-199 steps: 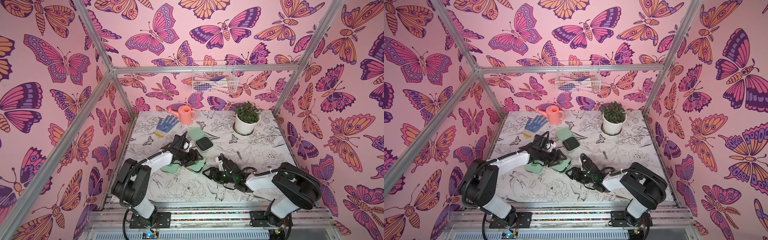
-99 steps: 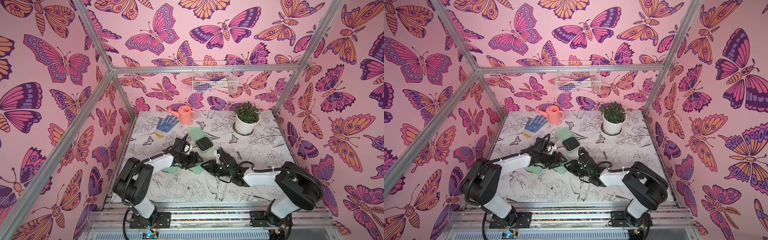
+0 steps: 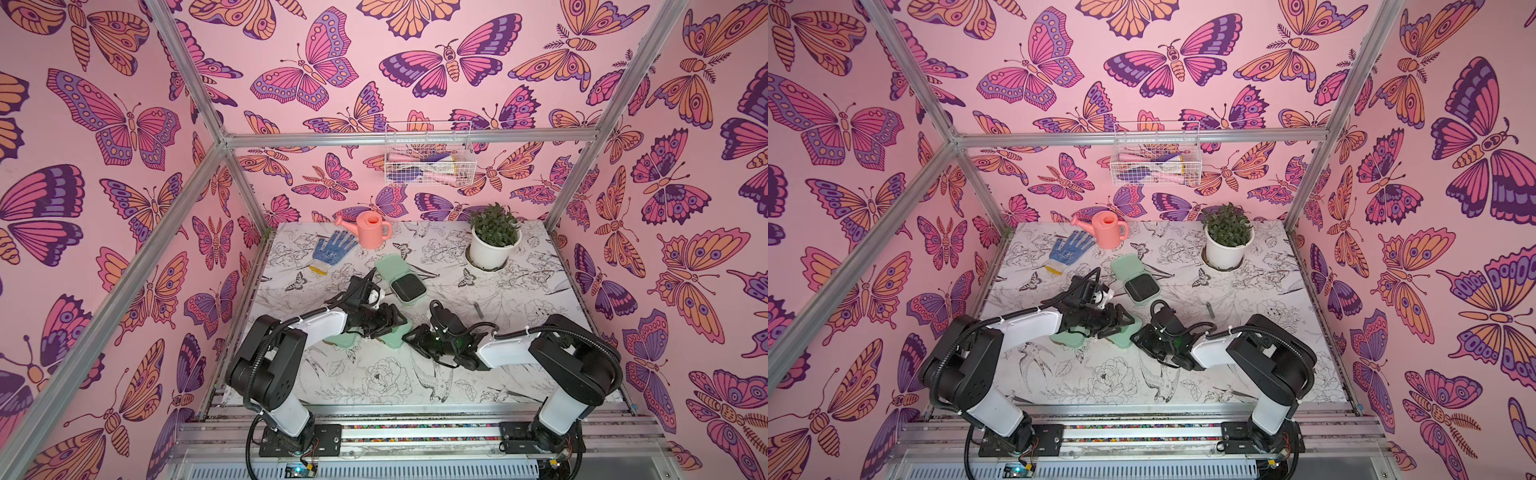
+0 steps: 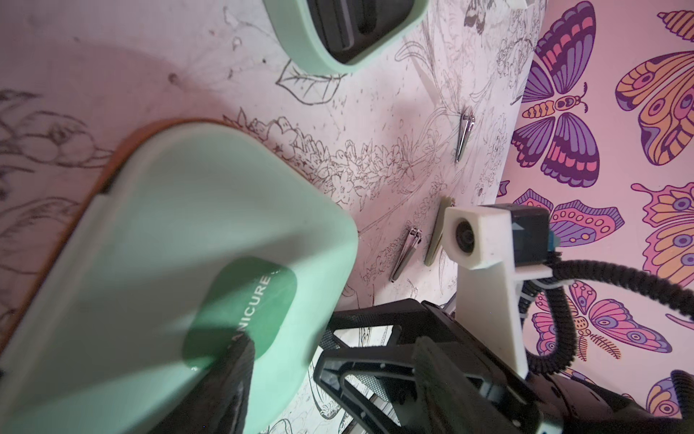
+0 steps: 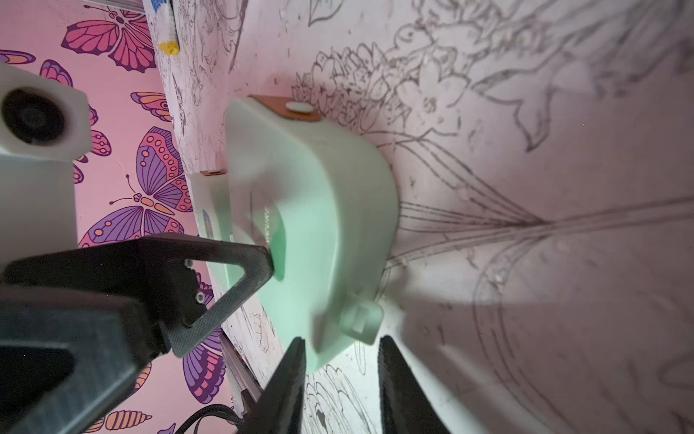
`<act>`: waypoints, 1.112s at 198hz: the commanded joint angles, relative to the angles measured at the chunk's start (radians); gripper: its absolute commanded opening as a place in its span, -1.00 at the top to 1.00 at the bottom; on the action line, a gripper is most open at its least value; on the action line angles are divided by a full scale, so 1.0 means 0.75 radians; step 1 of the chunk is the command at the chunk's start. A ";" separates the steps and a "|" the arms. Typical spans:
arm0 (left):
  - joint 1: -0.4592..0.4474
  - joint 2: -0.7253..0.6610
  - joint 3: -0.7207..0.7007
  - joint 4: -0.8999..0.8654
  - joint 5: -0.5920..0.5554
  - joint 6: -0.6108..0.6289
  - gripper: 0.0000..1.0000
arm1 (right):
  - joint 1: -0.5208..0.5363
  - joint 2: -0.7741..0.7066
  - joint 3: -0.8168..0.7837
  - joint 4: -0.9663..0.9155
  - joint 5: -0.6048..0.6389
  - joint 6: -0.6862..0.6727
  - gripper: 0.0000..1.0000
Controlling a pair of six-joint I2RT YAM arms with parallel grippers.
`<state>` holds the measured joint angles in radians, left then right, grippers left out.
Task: Organize nail clipper sets
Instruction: Close the storage box at the center of the board.
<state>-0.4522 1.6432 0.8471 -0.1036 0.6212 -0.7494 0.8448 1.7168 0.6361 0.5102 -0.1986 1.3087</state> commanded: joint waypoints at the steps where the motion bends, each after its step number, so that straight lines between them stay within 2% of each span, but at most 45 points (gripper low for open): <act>1: -0.007 0.051 -0.058 -0.095 -0.084 0.017 -0.40 | -0.008 -0.010 0.034 -0.044 0.029 0.006 0.31; 63: -0.007 0.059 -0.051 -0.095 -0.080 0.022 -0.40 | -0.007 -0.097 0.058 -0.178 0.042 -0.014 0.29; 220: -0.006 0.042 -0.072 -0.095 -0.074 0.028 -0.39 | -0.024 0.023 0.160 -0.232 0.040 -0.053 0.31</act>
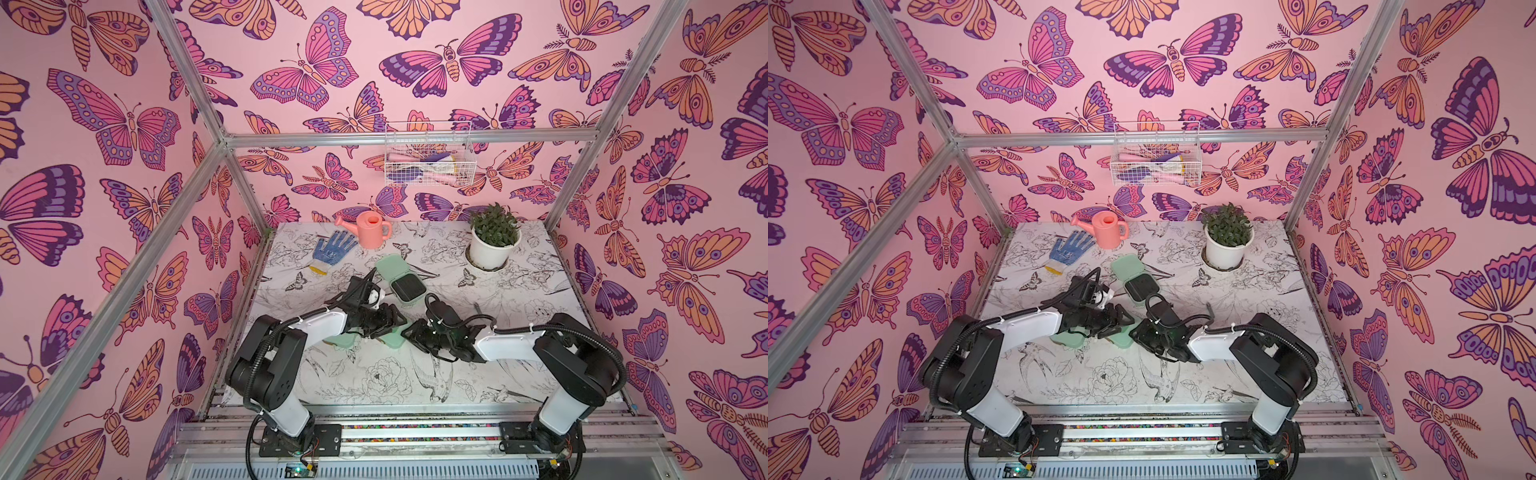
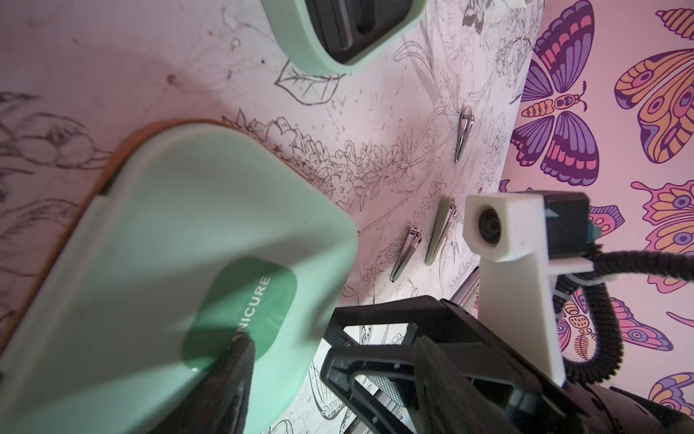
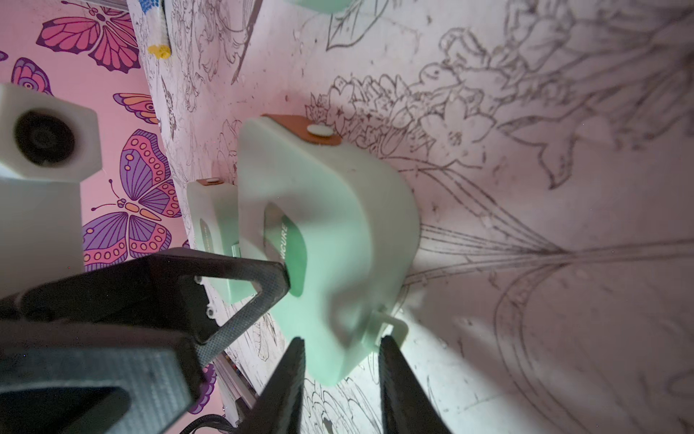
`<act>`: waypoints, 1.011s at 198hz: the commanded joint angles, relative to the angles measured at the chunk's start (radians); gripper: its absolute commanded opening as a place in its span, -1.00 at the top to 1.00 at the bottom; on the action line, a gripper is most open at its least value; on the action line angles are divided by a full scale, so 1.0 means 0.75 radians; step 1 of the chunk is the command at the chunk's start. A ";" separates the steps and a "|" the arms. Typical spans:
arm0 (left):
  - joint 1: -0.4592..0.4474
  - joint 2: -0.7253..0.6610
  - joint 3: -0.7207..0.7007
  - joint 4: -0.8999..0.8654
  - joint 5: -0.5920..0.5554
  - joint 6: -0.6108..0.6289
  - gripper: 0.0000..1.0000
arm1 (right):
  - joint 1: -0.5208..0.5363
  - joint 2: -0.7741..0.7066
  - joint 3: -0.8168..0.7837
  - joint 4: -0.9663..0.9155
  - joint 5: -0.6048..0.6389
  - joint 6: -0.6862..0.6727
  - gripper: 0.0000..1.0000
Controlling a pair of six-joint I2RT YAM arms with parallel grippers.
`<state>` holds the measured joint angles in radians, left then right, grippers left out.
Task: Organize nail clipper sets
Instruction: Close the storage box at the center of the board.
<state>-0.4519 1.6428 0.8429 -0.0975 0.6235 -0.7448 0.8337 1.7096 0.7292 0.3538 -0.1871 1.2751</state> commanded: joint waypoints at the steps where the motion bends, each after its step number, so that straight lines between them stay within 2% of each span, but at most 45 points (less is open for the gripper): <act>1: -0.007 0.043 -0.066 -0.103 -0.077 0.023 -0.39 | -0.009 0.032 0.036 -0.024 0.025 -0.009 0.31; 200: -0.007 0.018 -0.081 -0.102 -0.079 0.017 -0.40 | -0.009 0.099 0.056 0.011 0.035 0.004 0.34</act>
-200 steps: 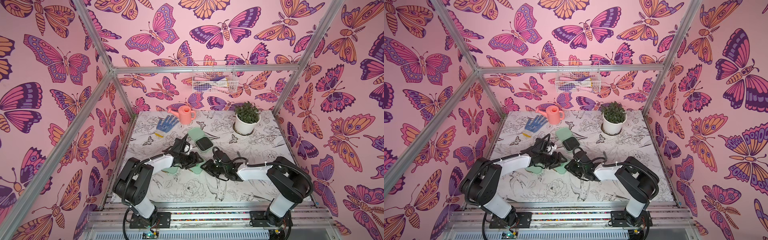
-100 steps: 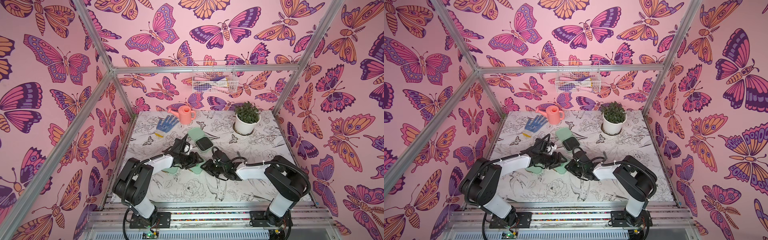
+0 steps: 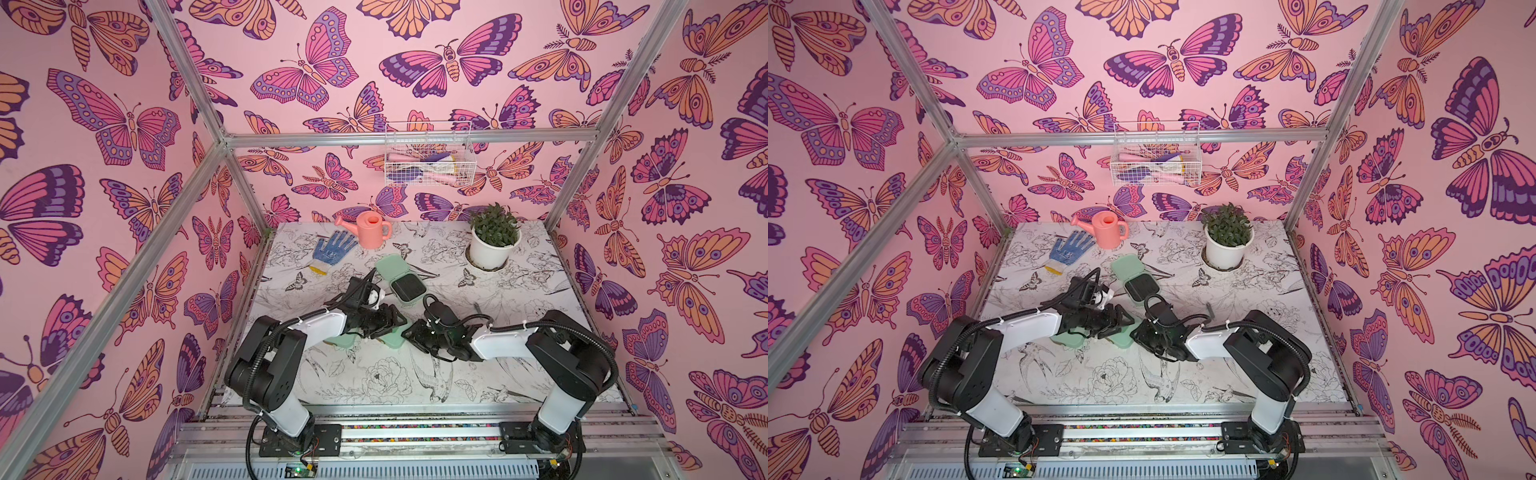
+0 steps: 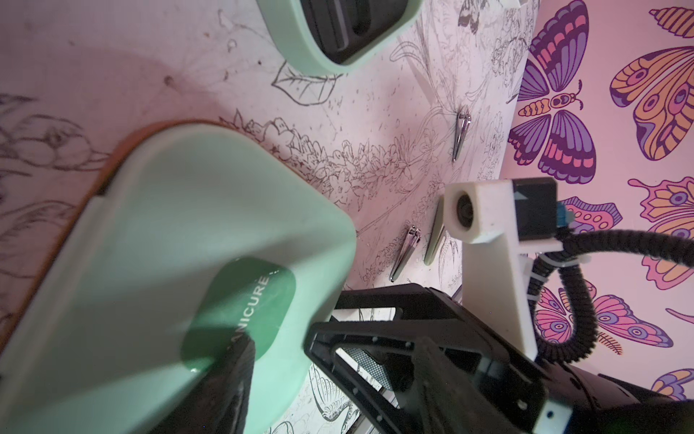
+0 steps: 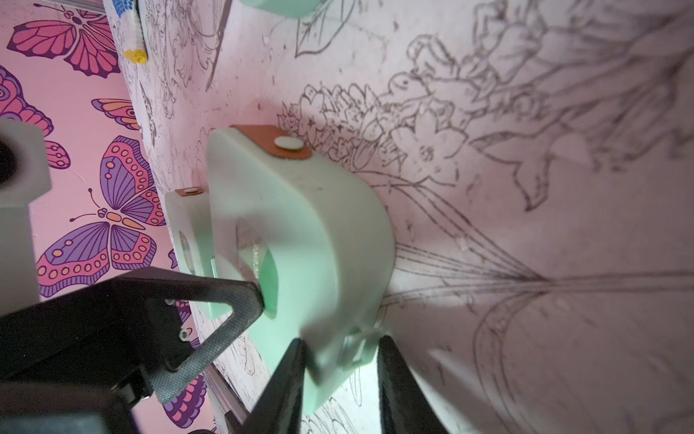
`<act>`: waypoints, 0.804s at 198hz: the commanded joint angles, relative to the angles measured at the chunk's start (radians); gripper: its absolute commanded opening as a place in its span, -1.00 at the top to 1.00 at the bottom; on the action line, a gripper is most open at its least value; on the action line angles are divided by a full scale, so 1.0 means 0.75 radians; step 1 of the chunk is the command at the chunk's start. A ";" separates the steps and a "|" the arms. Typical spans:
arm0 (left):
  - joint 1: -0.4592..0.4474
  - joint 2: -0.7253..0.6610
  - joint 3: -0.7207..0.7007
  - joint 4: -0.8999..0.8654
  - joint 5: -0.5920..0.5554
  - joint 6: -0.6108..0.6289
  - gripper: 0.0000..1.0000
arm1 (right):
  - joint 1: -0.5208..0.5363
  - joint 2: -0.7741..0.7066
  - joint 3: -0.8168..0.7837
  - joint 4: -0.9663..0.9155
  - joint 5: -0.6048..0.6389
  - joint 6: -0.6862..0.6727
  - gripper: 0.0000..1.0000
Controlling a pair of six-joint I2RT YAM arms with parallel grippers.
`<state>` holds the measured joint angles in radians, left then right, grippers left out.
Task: Organize nail clipper sets
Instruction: Close the storage box at the center of the board.
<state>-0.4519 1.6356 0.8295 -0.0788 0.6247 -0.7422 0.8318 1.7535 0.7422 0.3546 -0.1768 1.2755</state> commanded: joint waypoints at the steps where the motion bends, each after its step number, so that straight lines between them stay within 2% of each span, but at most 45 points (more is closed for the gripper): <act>1: -0.007 0.028 -0.062 -0.127 -0.082 0.013 -0.39 | -0.007 0.041 0.039 0.010 0.020 0.003 0.34; 88: -0.006 0.032 -0.063 -0.128 -0.081 0.016 -0.39 | -0.007 0.083 0.043 0.046 0.008 0.027 0.41; 159: -0.007 0.042 -0.071 -0.118 -0.080 0.016 -0.39 | 0.018 0.209 -0.036 0.288 0.029 0.152 0.46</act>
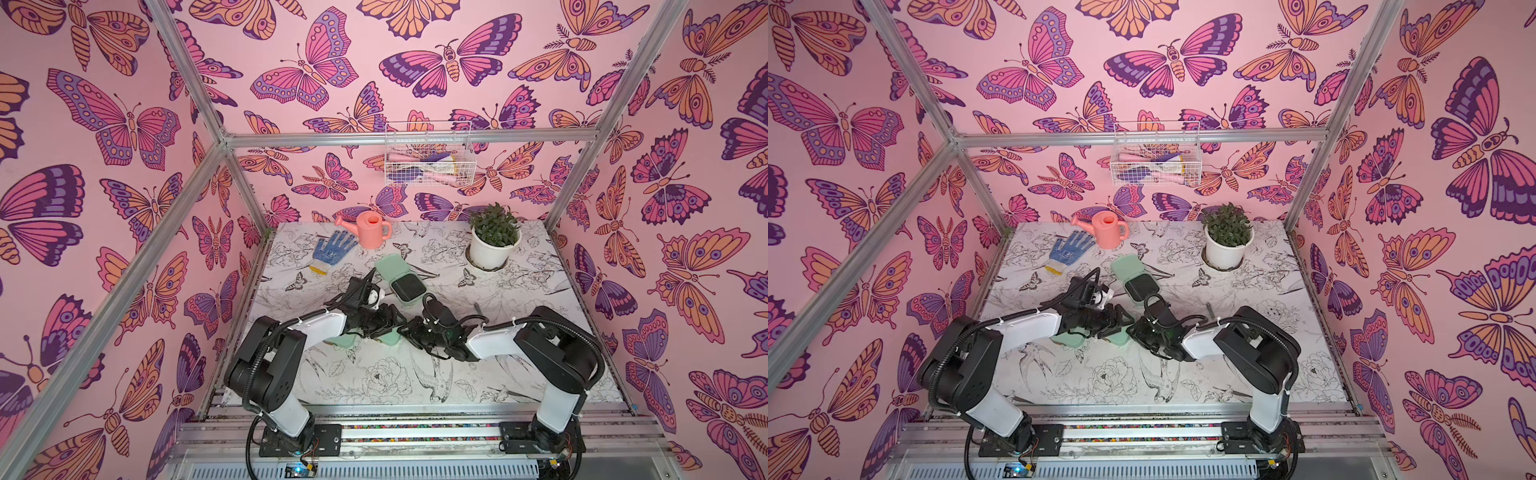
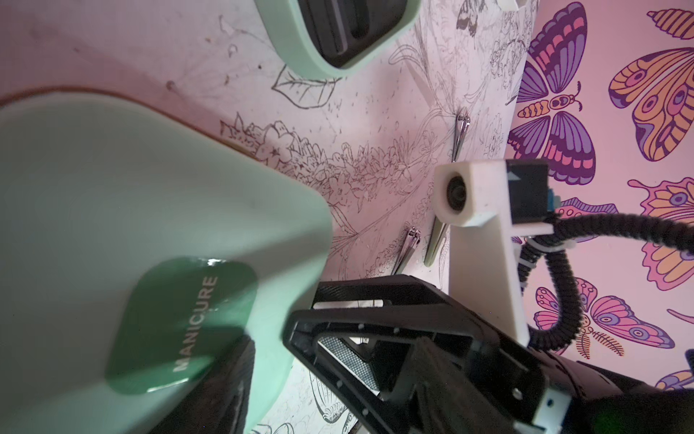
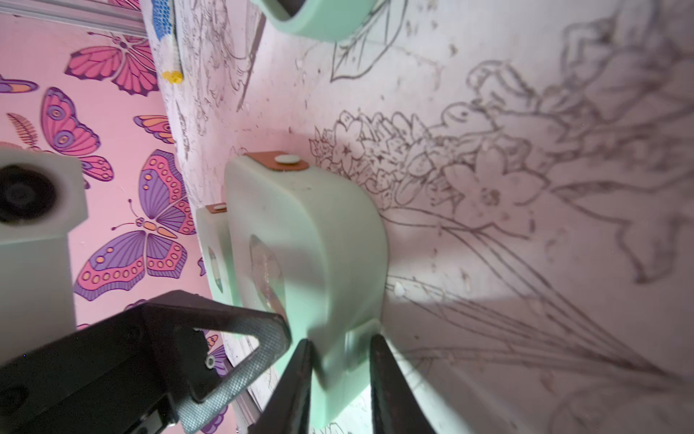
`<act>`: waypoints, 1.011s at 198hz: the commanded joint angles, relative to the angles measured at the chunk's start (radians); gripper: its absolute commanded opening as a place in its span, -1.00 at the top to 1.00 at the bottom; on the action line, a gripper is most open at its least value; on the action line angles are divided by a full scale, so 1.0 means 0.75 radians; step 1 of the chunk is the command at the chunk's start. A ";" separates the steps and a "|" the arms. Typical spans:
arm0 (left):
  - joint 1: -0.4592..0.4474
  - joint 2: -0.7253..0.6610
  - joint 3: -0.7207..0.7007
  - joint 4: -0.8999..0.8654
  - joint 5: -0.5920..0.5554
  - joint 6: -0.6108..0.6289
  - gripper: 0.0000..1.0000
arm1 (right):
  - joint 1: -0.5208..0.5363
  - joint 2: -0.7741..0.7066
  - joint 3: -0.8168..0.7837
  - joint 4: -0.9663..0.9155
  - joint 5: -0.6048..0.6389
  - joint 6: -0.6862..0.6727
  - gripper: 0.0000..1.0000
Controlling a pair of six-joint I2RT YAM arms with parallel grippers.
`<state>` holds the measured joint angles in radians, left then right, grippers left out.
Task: Organize nail clipper sets
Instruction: Close the storage box at the center of the board.
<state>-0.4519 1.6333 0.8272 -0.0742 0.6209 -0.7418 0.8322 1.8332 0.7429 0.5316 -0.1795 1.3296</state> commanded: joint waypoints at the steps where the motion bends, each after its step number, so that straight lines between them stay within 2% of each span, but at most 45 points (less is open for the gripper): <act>1: -0.008 0.044 -0.070 -0.124 -0.074 0.015 -0.39 | 0.017 0.105 -0.037 0.056 0.032 0.082 0.46; 54: 0.003 0.037 -0.106 -0.126 -0.092 0.030 -0.37 | 0.019 0.168 -0.034 0.096 0.023 0.111 0.47; 69: 0.014 -0.005 -0.081 -0.199 -0.140 0.052 -0.36 | 0.019 0.163 -0.027 0.070 0.026 0.102 0.47; 88: 0.017 -0.067 0.058 -0.447 -0.319 0.143 -0.39 | 0.018 0.158 -0.021 0.048 0.026 0.093 0.47; 108: 0.022 -0.098 0.229 -0.720 -0.593 0.205 -0.43 | 0.018 0.165 -0.017 0.044 0.023 0.090 0.47; 132: 0.039 -0.081 0.389 -0.900 -0.828 0.255 -0.42 | 0.017 0.170 -0.017 0.044 0.018 0.090 0.47; 143: 0.058 -0.054 0.429 -0.910 -0.833 0.283 -0.39 | 0.017 0.170 -0.018 0.044 0.016 0.090 0.47; 162: 0.083 0.018 0.477 -0.889 -0.757 0.320 -0.32 | 0.017 0.166 -0.017 0.037 0.016 0.086 0.47; 200: 0.085 0.118 0.466 -0.734 -0.681 0.356 -0.30 | 0.017 0.161 -0.017 0.030 0.014 0.083 0.47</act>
<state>-0.3889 1.6695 1.1858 -0.6453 0.1009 -0.5190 0.8371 1.9057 0.7406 0.6914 -0.1833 1.3834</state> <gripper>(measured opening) 0.653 0.265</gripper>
